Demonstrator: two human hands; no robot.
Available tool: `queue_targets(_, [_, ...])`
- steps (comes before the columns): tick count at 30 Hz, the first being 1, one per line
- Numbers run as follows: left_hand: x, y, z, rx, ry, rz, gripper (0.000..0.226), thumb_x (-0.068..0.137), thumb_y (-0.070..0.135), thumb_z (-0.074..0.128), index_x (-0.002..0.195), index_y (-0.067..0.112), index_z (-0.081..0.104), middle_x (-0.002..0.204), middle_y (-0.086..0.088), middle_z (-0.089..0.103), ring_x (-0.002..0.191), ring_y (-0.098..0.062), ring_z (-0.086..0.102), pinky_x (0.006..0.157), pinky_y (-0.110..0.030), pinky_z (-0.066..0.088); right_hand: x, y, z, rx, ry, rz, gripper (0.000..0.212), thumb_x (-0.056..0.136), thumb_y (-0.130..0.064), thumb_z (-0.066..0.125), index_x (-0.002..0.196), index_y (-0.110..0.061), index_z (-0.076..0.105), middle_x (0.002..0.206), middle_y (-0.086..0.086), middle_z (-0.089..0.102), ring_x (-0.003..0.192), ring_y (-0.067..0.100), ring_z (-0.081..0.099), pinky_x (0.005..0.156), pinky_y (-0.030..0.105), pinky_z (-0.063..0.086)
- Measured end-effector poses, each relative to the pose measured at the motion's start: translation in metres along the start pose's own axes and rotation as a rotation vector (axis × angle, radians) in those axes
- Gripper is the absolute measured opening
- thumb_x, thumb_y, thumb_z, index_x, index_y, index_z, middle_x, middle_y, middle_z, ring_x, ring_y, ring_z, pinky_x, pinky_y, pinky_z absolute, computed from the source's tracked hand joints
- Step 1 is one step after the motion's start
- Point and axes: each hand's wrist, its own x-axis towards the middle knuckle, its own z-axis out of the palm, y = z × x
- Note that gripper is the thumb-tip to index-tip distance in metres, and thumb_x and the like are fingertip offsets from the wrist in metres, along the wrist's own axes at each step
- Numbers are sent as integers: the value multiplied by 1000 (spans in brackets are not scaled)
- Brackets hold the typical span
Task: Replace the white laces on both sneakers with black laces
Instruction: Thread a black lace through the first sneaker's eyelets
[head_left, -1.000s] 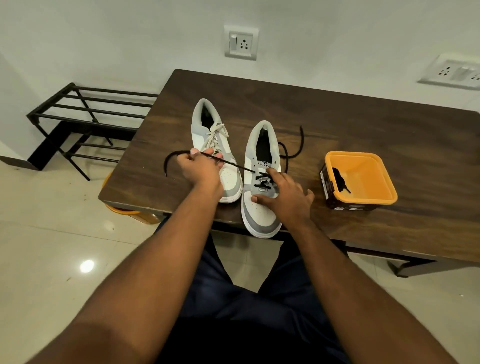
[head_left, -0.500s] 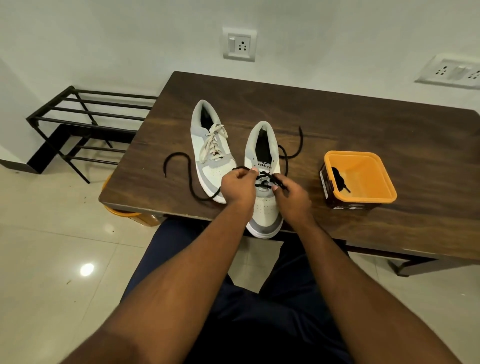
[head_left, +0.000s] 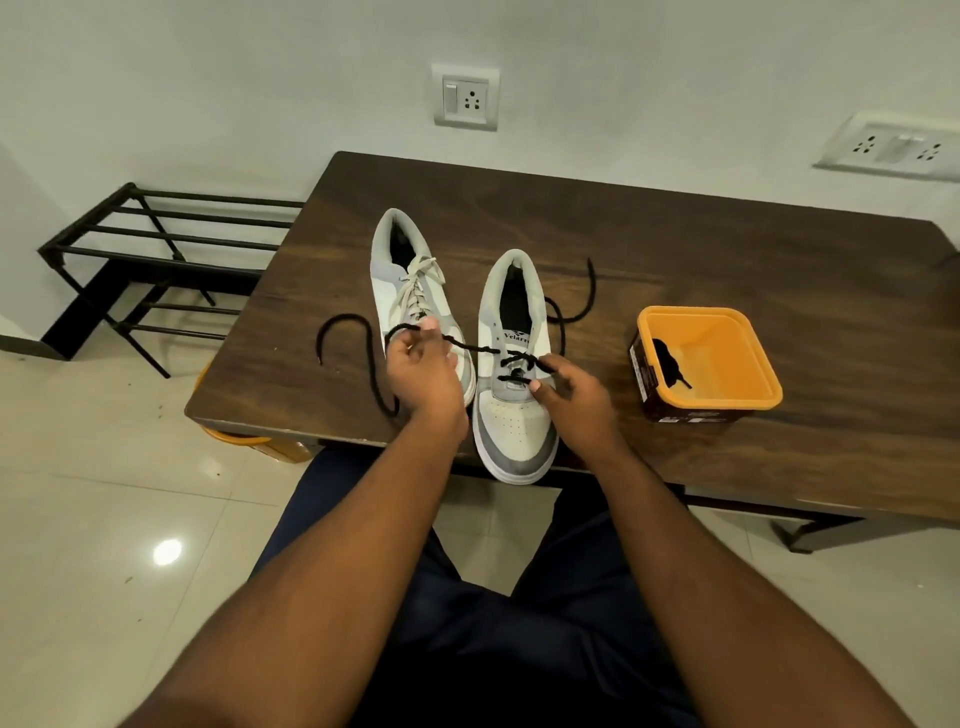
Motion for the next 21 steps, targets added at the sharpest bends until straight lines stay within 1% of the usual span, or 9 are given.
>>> queue_targets(2, [-7,-15,-3,110,-88,-68,16,91,18,69,95,3,65,76,-4,64,65,-13,57,73,-34,51,0,-4,2,-11,70,-8,38,90,-16,63,128,-20,61,127,-2,61,118,18,56,102,47,45])
queue_targets(5, [-19,-28,-1,213,-163,-86,14,88,15,73,88,0,71,79,-13,70,69,-21,62,77,-42,58,2,-10,4,-161,213,-31,35,91,-17,61,125,-24,64,110,-1,58,103,22,57,94,44,47])
queue_targets(8, [-19,-28,5,323,-168,-41,14,84,14,76,72,12,70,75,-11,70,70,-22,62,79,-43,58,6,-21,5,-99,160,-13,30,90,-18,63,120,-17,67,90,-4,58,85,13,57,77,26,45])
queue_targets(10, [-15,-24,9,385,-168,-34,17,83,15,77,69,14,69,72,-9,69,68,-22,63,77,-41,58,10,-27,6,-63,150,28,21,89,-17,64,108,-13,69,82,-5,60,79,11,56,70,22,39])
queue_targets(12, [-9,-21,11,419,-156,-42,15,83,14,76,70,12,70,73,-11,71,68,-24,64,75,-41,60,13,-28,6,-43,176,62,8,87,-16,65,95,-14,68,78,-4,60,77,13,56,68,24,39])
queue_targets(14, [-4,-18,11,412,-134,-69,16,84,14,73,69,12,68,70,-11,68,64,-25,61,70,-40,58,14,-26,6,-37,184,79,4,88,-17,64,89,-15,66,76,-3,61,75,15,57,67,28,43])
queue_targets(17, [1,-18,10,337,-87,-144,20,85,8,66,67,13,62,72,-11,64,60,-24,57,64,-35,50,16,-24,5,-41,190,92,7,91,-20,59,87,-17,63,78,-1,66,77,21,64,72,40,55])
queue_targets(19, [1,-19,9,307,-45,-169,18,85,4,63,69,12,62,74,-12,64,59,-23,57,60,-30,49,16,-25,5,-65,193,83,8,93,-22,55,87,-20,60,81,0,67,79,24,65,75,46,56])
queue_targets(21, [-1,-20,9,269,-19,-184,18,87,1,60,71,10,60,76,-13,63,55,-20,54,53,-26,46,15,-25,5,-110,201,75,9,94,-23,52,88,-20,58,85,3,68,81,27,65,76,48,55])
